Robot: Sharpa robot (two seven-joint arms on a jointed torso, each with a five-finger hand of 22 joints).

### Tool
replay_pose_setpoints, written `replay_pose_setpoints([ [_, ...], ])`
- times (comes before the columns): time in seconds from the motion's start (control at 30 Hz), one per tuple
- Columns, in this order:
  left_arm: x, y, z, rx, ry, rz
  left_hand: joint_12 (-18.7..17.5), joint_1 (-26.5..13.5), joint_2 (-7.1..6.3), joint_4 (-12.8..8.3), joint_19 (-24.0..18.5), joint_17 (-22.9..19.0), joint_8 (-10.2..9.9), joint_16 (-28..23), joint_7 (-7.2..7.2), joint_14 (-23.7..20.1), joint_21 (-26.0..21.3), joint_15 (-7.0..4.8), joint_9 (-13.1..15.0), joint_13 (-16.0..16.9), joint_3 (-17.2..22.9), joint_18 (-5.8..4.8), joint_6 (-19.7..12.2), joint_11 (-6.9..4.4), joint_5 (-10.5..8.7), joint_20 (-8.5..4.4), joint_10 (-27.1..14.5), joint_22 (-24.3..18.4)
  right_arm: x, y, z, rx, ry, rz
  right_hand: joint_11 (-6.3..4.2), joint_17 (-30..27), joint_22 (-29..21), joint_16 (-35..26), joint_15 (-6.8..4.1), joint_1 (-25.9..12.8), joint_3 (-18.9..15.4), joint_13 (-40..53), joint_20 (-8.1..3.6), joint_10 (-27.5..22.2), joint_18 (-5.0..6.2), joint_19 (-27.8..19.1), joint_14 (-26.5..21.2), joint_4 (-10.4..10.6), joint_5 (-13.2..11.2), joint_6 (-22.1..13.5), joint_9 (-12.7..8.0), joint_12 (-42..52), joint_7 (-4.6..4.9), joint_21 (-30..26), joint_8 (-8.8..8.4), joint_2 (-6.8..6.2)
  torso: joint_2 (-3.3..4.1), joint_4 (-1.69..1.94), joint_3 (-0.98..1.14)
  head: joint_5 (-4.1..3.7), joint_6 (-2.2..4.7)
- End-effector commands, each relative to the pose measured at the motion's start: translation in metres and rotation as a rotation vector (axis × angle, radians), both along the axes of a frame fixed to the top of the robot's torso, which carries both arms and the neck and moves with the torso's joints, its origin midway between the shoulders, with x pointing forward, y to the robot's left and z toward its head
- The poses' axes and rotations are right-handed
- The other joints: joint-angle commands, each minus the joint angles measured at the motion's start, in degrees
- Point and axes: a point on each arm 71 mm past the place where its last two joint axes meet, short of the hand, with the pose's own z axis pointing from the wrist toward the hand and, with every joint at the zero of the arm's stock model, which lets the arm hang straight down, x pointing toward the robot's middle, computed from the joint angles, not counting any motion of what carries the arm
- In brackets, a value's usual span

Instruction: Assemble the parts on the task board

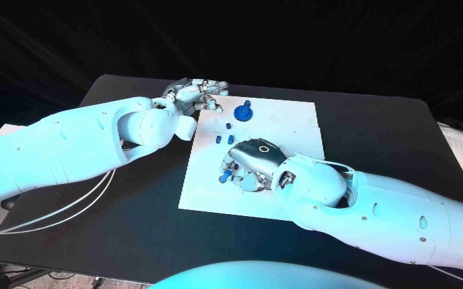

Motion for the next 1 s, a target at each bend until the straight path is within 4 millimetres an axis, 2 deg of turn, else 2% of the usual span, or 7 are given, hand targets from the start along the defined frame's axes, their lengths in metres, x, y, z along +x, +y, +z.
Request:
replay_pose_setpoints([
  [0.03,0.000,-0.002,0.001,-0.012,-0.002,-0.018,0.3,0.1,0.34,0.0,0.5,-0.1,0.3,0.2,-0.01,-0.4,-0.1,-0.07,-0.1,0.1,-0.5,1.06,-0.4,-0.04,0.35,-0.07,-0.3,-0.1,-0.001,0.001,-0.002,-0.035,-0.002,0.005,-0.82,0.0,0.1,0.4,0.23,0.3,0.2,0.1,0.42,1.0,-0.53,0.0,1.8,-0.1,0.2,0.2,0.1,0.1,0.18,0.4,0.36,0.43,-0.02,-0.03,-0.04,0.00,-0.05],
  [0.57,-0.001,-0.003,0.001,-0.012,-0.001,-0.018,0.3,0.1,0.34,0.0,0.5,-0.1,0.3,0.2,-0.01,-0.4,-0.1,-0.07,-0.1,0.1,-0.5,1.06,-0.4,-0.04,0.35,-0.07,-0.3,-0.1,-0.002,0.019,-0.009,-0.171,-0.019,0.027,-0.79,-0.1,-0.3,0.4,0.29,-0.9,-0.4,0.1,0.56,0.9,-0.44,-0.3,1.7,0.3,0.1,0.0,0.1,-0.3,0.10,0.2,0.27,-0.05,-0.06,-0.02,-0.07,-0.13,-0.14],
  [0.63,-0.001,-0.003,0.001,-0.012,-0.001,-0.018,0.3,0.1,0.34,0.0,0.5,-0.1,0.3,0.2,-0.01,-0.4,-0.1,-0.07,-0.1,0.1,-0.5,1.06,-0.4,-0.04,0.35,-0.07,-0.3,-0.1,-0.002,0.020,-0.009,-0.159,-0.022,0.027,-0.17,0.4,-1.3,0.8,0.68,-2.1,-0.8,-0.2,0.73,-0.8,-0.30,-0.9,1.8,0.8,0.1,-1.8,-0.4,-1.4,0.70,-0.5,-0.79,-0.85,-0.07,-0.04,-0.06,-0.11,-0.14],
  [0.7,-0.001,-0.003,0.001,-0.012,-0.001,-0.018,0.3,0.1,0.34,0.0,0.5,-0.1,0.3,0.2,-0.01,-0.4,-0.1,-0.07,-0.1,0.1,-0.5,1.06,-0.4,-0.04,0.35,-0.07,-0.3,-0.1,-0.003,0.021,-0.008,-0.145,-0.022,0.029,0.88,-0.5,-3.7,0.1,1.63,-3.9,-1.9,-0.4,1.37,-4.0,-0.02,-2.0,1.5,1.5,0.2,-5.2,-1.2,-3.1,1.66,-2.1,-2.63,-2.55,-0.06,-0.04,-0.06,-0.12,-0.09],
  [0.8,-0.001,-0.003,0.001,-0.012,-0.001,-0.018,0.3,0.1,0.34,0.0,0.5,-0.1,0.3,0.2,-0.01,-0.4,-0.1,-0.07,-0.1,0.1,-0.5,1.06,-0.4,-0.04,0.35,-0.07,-0.3,-0.1,-0.003,0.021,-0.006,-0.112,-0.026,0.028,1.66,-5.6,-10.6,-4.2,2.32,-5.6,-5.0,-0.3,2.26,-10.2,1.24,-5.2,-0.6,2.2,0.3,-11.6,-2.2,-5.2,1.74,-6.8,-3.60,-4.87,-0.06,-0.01,-0.04,-0.14,-0.03],
  [0.93,-0.001,-0.003,0.001,-0.011,0.001,-0.018,0.3,0.1,0.34,0.0,0.5,-0.1,0.3,0.2,-0.01,-0.4,-0.1,-0.07,-0.1,0.1,-0.5,1.06,-0.4,-0.04,0.35,-0.07,-0.3,-0.1,-0.003,0.020,-0.002,-0.048,-0.045,0.021,2.46,-11.3,-17.1,-8.6,3.02,-4.7,-10.3,0.1,3.15,-14.4,2.32,-7.9,-3.3,3.5,0.2,-14.8,-1.9,-4.5,1.31,-11.9,-3.29,-4.73,-0.03,-0.01,-0.01,-0.22,0.05],
  [1.0,-0.001,-0.003,0.001,-0.011,0.002,-0.018,0.3,0.1,0.34,0.0,0.5,-0.1,0.3,0.2,-0.01,-0.4,-0.1,-0.07,-0.1,0.1,-0.5,1.06,-0.4,-0.04,0.35,-0.07,-0.3,-0.1,-0.002,0.017,0.001,-0.001,-0.060,0.014,2.54,-13.0,-19.2,-9.6,3.07,-3.6,-13.0,0.2,3.32,-15.5,2.56,-8.4,-4.1,4.6,0.7,-14.8,-1.8,-3.2,1.87,-13.6,-3.21,-4.31,-0.03,0.01,0.01,-0.28,0.13],
])
